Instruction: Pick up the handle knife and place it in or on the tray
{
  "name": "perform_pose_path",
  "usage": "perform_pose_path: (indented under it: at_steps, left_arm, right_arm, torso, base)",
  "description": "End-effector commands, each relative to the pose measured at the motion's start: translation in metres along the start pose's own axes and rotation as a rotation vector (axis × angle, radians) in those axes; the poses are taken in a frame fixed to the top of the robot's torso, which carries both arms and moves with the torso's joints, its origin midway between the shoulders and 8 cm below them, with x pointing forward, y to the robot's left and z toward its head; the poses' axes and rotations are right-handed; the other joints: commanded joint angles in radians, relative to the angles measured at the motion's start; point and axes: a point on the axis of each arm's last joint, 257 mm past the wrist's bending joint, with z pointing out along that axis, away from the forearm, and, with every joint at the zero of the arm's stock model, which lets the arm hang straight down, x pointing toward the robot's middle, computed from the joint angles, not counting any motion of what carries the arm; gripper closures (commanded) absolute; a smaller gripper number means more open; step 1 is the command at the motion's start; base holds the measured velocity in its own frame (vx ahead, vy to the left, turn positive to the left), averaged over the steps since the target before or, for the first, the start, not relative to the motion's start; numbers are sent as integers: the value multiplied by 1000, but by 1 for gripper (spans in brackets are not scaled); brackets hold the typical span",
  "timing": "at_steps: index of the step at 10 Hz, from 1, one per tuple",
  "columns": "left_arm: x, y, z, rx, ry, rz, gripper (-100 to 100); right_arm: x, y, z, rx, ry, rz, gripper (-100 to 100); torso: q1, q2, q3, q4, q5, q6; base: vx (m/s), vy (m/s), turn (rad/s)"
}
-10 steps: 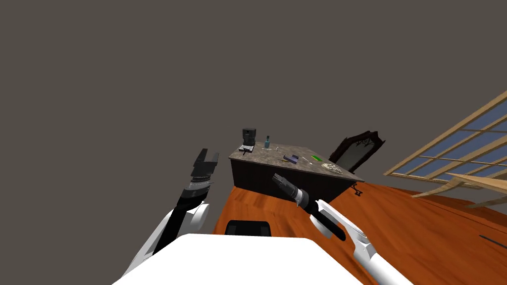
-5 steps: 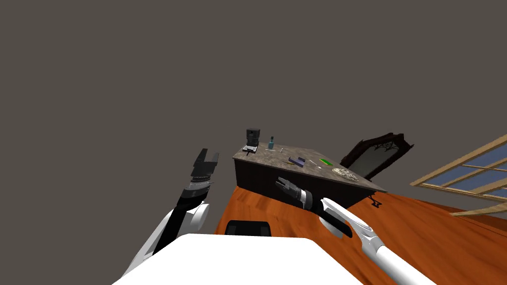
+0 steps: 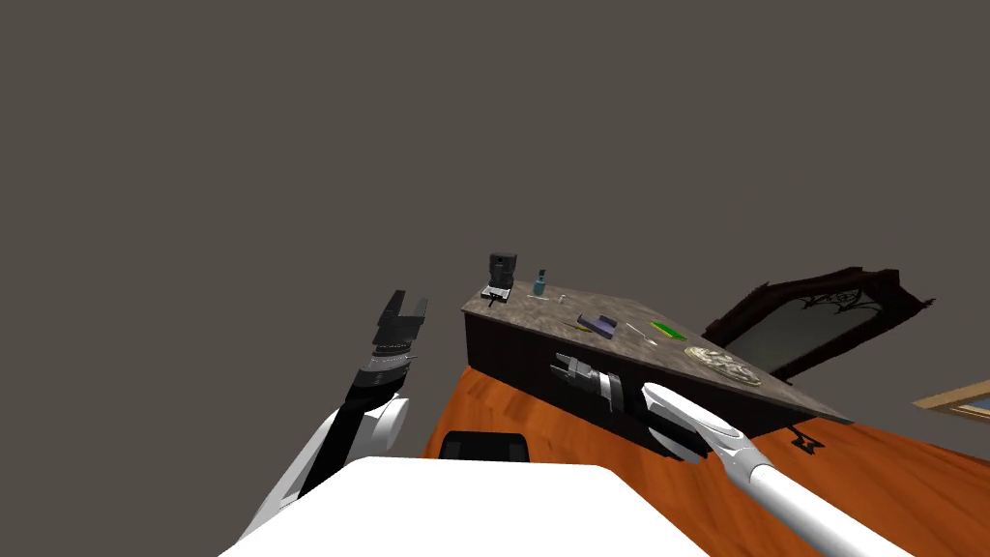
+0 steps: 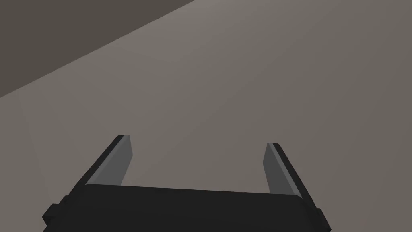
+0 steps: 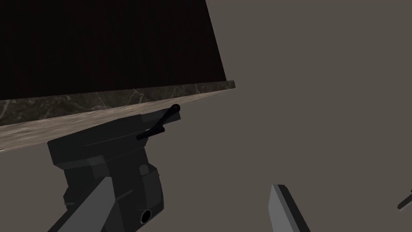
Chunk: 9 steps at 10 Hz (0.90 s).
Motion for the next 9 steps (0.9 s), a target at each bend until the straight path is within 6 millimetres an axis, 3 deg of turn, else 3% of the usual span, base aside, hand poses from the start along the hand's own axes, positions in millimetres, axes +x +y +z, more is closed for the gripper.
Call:
perform_pose_path:
  at_steps: [1,4,5,6,8,9]
  left_arm:
    - [0,0,0,0,0,0,0]
    - [0,0,0,0,0,0,0]
    - [0,0,0,0,0,0,0]
    - [0,0,0,0,0,0,0]
    - [0,0,0,0,0,0,0]
    - [0,0,0,0,0,0,0]
  right_arm:
    - [18,-23,-20,47,85,-48,-100]
    - [28,-47,-43,89,168,-99,-100]
    - [35,-63,-62,115,235,-145,-100]
    - [36,-65,-64,121,238,-144,-100]
    - [44,-88,-89,165,312,-182,-100]
    - [50,-105,-113,200,378,-217,-100]
  torso:
    - [0,0,0,0,0,0]
    - [-2,0,0,0,0,0]
    - [-2,0,0,0,-1,0]
    - [-2,-2,-1,0,0,-1]
    - [-1,-2,-1,0,0,0]
    - [-1,-1,0,0,-1,0]
  base:
    - [72,4,162]
    - [77,-20,114]
    - [112,-20,178]
    - [96,-19,73]
    - [87,-20,106]
    - [99,-10,155]
